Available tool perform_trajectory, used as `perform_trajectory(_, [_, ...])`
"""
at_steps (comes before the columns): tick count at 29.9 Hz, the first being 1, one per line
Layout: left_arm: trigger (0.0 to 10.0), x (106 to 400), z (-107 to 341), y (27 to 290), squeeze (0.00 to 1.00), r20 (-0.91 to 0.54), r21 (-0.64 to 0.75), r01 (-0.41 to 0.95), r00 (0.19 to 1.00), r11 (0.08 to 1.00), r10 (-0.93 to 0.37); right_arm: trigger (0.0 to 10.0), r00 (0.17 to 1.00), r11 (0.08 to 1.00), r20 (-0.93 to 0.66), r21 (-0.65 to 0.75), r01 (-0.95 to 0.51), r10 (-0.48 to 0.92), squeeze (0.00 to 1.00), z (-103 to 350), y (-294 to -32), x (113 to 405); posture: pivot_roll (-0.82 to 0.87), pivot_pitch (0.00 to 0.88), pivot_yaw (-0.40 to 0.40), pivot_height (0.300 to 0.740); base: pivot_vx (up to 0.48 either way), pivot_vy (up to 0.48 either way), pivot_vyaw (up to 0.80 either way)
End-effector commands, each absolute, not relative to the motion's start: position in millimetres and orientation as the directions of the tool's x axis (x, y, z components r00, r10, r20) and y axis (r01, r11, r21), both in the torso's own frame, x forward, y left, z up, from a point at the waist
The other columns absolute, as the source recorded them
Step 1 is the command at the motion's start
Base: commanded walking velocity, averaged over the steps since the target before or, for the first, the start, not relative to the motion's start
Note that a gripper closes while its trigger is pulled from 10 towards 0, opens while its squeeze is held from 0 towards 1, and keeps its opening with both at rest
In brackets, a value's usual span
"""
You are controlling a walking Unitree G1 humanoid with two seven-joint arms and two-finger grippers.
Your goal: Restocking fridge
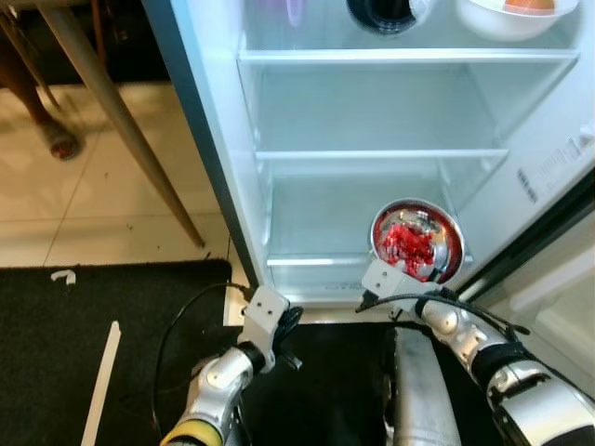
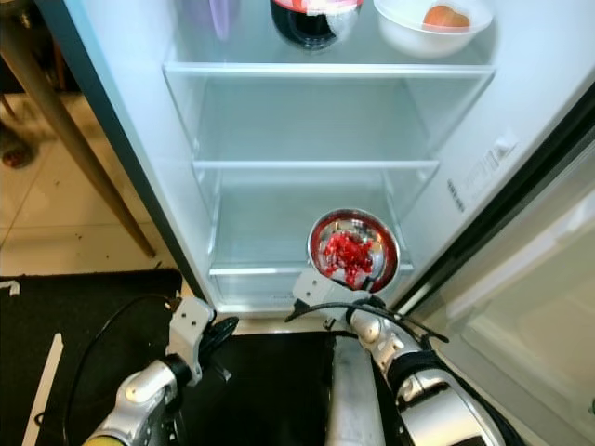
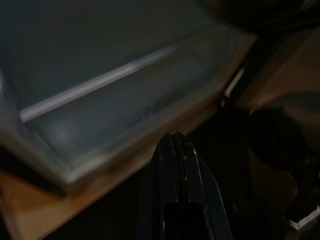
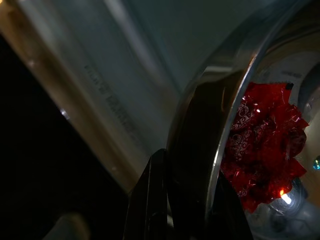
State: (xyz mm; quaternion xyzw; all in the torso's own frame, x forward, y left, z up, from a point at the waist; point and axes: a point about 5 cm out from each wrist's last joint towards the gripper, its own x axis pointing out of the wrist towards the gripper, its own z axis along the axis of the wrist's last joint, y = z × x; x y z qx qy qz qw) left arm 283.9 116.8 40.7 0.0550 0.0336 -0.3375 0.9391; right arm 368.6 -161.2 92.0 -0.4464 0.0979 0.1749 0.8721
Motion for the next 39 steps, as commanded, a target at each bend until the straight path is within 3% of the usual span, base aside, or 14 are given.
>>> perform_trajectory(1, [10.0,280,43,119,0.0,-0.088,0.068,0.639,0.769,0.766,-0.634,10.0,0.924,0.562,-0.331,-0.735,-0.379,0.19,0.0,97,-167,372,0.01,0.46,-0.001,0.39,0.0,0.0,0.0])
perform_trajectory(7, [10.0,284,55,122,0.0,-0.048,0.09,0.634,0.773,0.768,-0.633,10.0,0.928,0.522,-0.318,-0.768,-0.371,0.191,0.0,107,-167,378,0.01,0.475,-0.002,0.39,0.0,0.0,0.0])
perform_trajectory(11, [10.0,291,83,124,0.0,0.027,0.125,0.627,0.772,0.769,-0.635,10.0,0.93,0.385,-0.326,-0.847,-0.368,0.172,0.0,117,-169,384,0.03,0.514,-0.001,0.39,0.0,0.0,0.0])
perform_trajectory(16, [10.0,284,94,118,0.0,0.042,0.12,0.659,0.744,0.743,-0.667,10.0,0.94,0.288,-0.316,-0.896,-0.339,0.125,0.0,122,-175,387,0.04,0.538,0.008,0.39,0.0,0.0,0.0])
perform_trajectory(33, [10.0,261,113,112,0.0,0.035,0.12,0.688,0.718,0.716,-0.696,10.0,0.976,0.257,-0.203,-0.942,-0.215,0.075,0.0,160,-180,403,0.06,0.596,0.009,0.39,0.0,0.0,0.0])
perform_trajectory(39, [10.0,258,122,112,0.0,0.047,0.131,0.686,0.717,0.715,-0.696,10.0,0.971,0.23,-0.22,-0.944,-0.235,0.088,0.0,158,-181,402,0.08,0.622,0.016,0.39,0.0,0.0,0.0])
